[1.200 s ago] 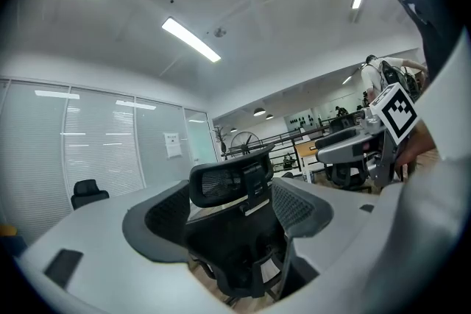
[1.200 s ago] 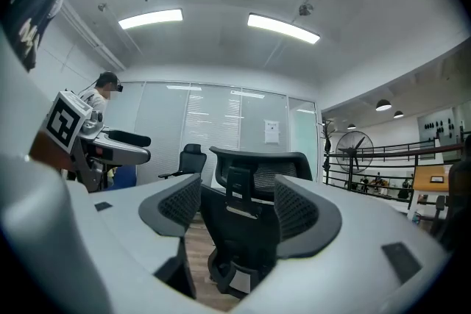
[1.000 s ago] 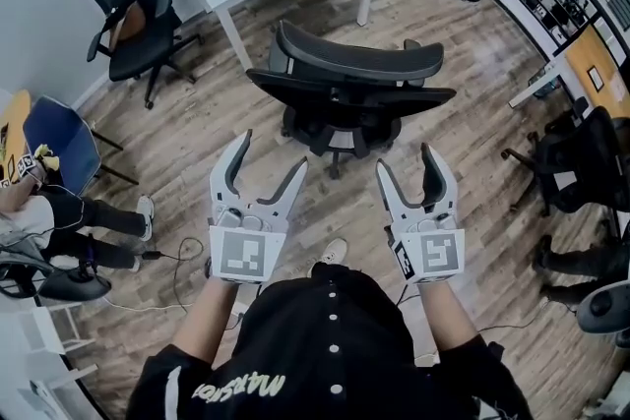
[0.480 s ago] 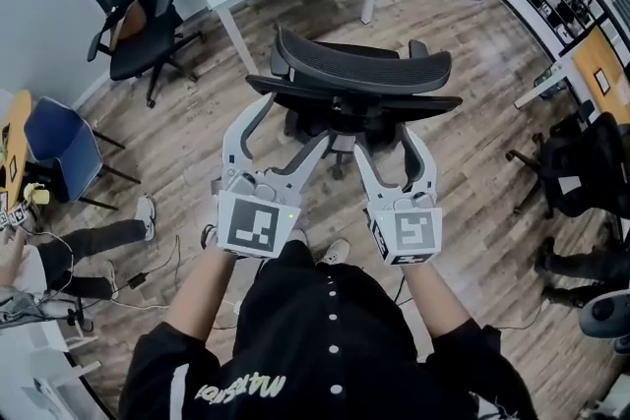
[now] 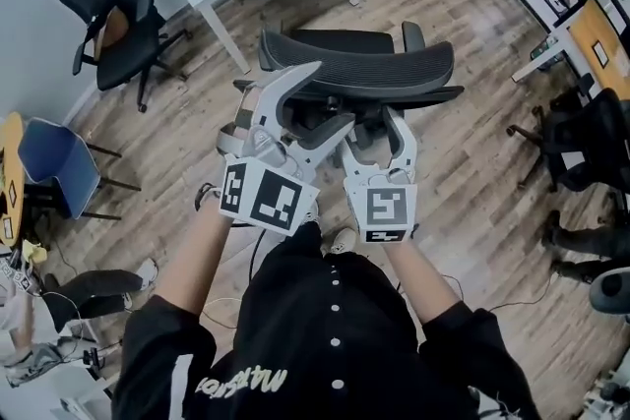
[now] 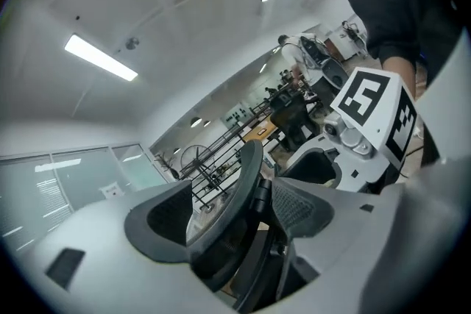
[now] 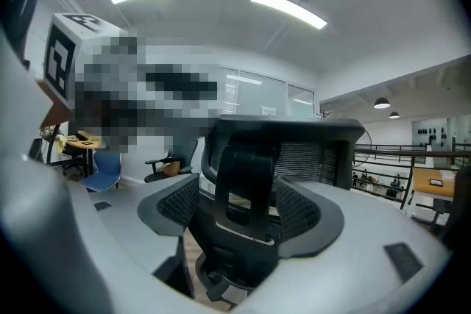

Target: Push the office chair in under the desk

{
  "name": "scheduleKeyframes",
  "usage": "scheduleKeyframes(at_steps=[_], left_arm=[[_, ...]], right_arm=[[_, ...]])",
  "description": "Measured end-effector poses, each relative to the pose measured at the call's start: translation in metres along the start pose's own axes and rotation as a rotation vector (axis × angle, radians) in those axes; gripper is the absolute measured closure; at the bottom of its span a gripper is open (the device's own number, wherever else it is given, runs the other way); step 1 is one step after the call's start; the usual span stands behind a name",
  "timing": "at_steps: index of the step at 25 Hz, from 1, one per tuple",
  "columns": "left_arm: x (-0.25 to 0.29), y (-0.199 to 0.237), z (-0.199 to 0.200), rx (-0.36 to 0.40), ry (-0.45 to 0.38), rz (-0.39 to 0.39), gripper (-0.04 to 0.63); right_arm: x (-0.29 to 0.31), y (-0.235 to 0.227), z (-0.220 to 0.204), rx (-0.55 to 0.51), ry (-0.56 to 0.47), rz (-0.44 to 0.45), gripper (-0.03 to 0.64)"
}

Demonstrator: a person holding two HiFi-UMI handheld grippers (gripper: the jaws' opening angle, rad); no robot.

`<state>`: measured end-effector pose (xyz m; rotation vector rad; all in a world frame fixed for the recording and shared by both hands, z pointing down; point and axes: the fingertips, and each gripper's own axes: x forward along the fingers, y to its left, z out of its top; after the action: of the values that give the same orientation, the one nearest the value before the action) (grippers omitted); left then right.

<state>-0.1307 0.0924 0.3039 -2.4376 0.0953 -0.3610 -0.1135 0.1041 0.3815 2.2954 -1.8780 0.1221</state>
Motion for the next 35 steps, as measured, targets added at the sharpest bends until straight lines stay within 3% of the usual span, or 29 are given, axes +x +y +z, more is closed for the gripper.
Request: scheduleKeyframes(at_steps=[5,10,13,18,24,35], left_arm=[[0.014,0.004,-0.004,0.030,-0.035,-0.071,0.241],[0.013,-0.001,-0.007,0.137,-0.036,-0.146,0.274],[0.011,0.001,0.001,0.197,-0.052,-0.122,0.288],[0.025,-0.006,-0.013,0.347,0.014,-0.178,0.288],[0.026,-0.014,-0.017,0.483,0.045,-0.210,0.448],[0.036,-0.021,-0.008,0.482,0.066,-0.214,0.460]], right_arm=[[0.014,0.001,-0.002,0.009,0.006,-0.051,0.288],[0.026,-0.003,-0.003,0.025,0.019,-0.109,0.288],[0.030,-0.007,-0.005,0.031,0.027,-0.125,0.288],[0.036,-0.009,-0.003,0.033,0.021,-0.127,0.290],[0.037,-0.012,-0.002,0.070,0.016,-0.135,0.290],[0.034,-0.026,0.000,0.082,-0.023,-0.117,0.293]])
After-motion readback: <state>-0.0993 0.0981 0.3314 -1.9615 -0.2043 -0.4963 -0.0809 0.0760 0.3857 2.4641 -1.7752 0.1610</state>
